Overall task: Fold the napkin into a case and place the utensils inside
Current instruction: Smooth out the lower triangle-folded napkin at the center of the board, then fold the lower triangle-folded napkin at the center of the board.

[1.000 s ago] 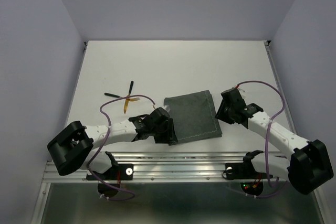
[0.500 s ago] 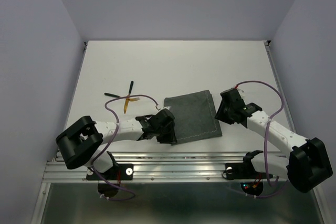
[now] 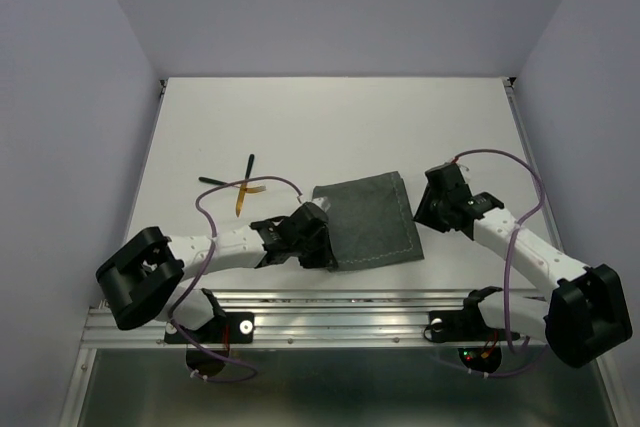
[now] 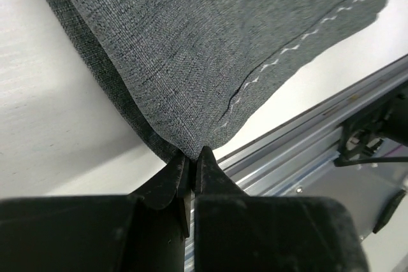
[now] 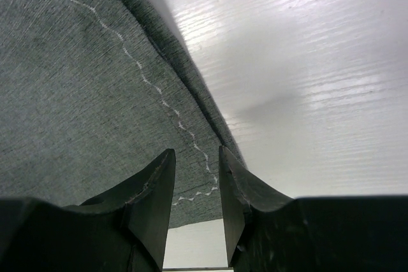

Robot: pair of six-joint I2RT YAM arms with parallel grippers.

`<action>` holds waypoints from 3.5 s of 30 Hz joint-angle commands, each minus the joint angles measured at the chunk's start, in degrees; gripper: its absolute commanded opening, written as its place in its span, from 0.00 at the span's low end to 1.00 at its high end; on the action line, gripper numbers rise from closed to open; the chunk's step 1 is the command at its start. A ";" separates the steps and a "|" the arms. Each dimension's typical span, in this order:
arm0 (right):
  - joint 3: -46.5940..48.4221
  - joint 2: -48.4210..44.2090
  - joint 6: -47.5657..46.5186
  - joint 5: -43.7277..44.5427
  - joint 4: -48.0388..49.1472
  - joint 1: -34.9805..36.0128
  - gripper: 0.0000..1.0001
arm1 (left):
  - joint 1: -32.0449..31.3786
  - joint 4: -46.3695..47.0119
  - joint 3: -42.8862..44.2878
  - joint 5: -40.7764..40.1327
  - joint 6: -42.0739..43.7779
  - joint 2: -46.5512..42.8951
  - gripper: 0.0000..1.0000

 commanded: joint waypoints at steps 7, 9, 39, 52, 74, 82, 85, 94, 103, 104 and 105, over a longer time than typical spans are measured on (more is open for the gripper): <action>2.49 -0.68 -2.80 -2.93 -0.77 -2.85 0.39 | 2.81 0.79 -2.18 0.27 3.12 -4.80 0.35; 2.22 -0.67 -2.62 -3.20 -0.77 -2.85 0.39 | 2.81 -1.67 -0.95 -0.42 3.48 -5.41 0.51; 28.14 29.71 -11.85 -9.27 4.85 -2.85 0.31 | 7.65 -4.66 13.74 3.17 10.07 6.80 0.41; 30.00 40.64 -10.53 -2.93 5.91 -2.85 0.30 | 7.73 -4.39 7.76 3.79 11.56 9.00 0.37; 23.06 30.52 -15.63 -8.49 5.99 -13.22 0.49 | 8.52 -15.12 40.26 -2.19 17.46 18.12 0.41; 14.97 28.42 -13.53 -15.33 10.65 -13.22 0.29 | 11.60 -12.05 49.32 1.50 17.28 29.55 0.38; 13.31 28.51 -13.17 -16.56 11.53 -13.22 0.27 | 12.04 -12.48 51.96 1.77 17.45 32.28 0.37; 6.98 25.88 -9.31 -20.08 15.31 -10.25 0.24 | 12.74 -11.96 54.35 2.47 17.89 38.88 0.36; 1.77 12.08 -5.08 -14.90 11.54 -8.21 0.25 | 12.83 -10.03 47.13 4.14 18.77 34.58 0.36; 2.91 11.90 -5.52 -13.24 10.05 -8.21 0.27 | 12.83 -10.20 47.83 4.14 18.77 34.57 0.36; 4.23 11.98 -5.87 -12.53 9.34 -8.21 0.29 | 12.74 -10.37 48.62 4.14 18.68 34.66 0.36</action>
